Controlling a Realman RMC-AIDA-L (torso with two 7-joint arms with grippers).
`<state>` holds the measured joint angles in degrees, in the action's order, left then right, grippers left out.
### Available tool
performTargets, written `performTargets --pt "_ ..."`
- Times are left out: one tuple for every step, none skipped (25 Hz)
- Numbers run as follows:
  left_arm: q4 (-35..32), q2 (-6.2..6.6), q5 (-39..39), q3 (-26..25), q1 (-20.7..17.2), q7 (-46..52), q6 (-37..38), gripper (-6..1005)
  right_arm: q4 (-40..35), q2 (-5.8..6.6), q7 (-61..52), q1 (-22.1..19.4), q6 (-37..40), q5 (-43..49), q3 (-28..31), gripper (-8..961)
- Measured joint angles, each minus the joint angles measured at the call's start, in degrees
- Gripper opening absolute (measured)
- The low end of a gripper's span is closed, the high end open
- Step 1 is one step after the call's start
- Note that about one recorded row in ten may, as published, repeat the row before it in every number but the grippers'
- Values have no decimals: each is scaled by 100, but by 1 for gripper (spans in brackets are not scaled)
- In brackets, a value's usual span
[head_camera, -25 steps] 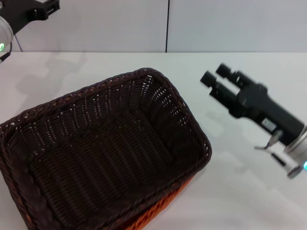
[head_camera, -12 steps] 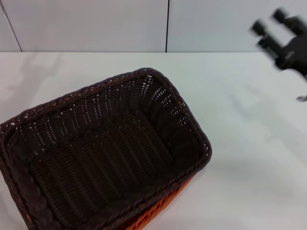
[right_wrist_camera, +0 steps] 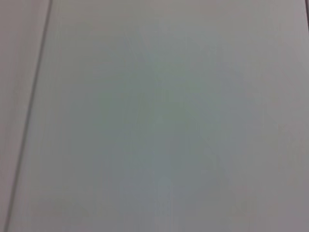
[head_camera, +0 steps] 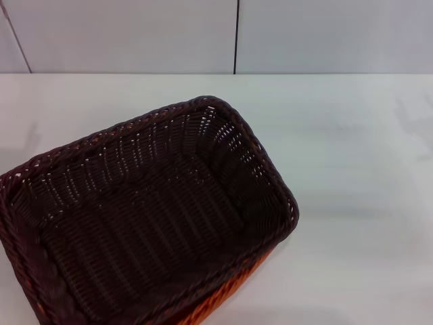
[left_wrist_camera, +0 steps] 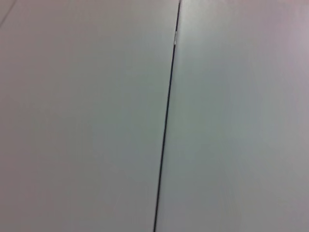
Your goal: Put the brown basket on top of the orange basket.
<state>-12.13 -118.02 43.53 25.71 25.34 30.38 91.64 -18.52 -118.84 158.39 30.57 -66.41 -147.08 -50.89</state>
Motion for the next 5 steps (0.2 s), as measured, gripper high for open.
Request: performTargets --pt "0 0 0 0 0 0 0 797 6 -2 64 44 93 -5 57 609" --pt "20 0 -17 -2 -70 38 17 797 12 -4 121 89 164 -11 100 609" --pt "36 -1 -29 -3 -107 64 17 797 20 -4 143 124 199 -20 132 609" --pt "36 -1 -29 -3 -107 64 17 797 31 -4 156 170 225 -35 174 609" --pt "36 -1 -29 -3 -107 64 17 797 45 -4 157 201 236 -55 213 609"
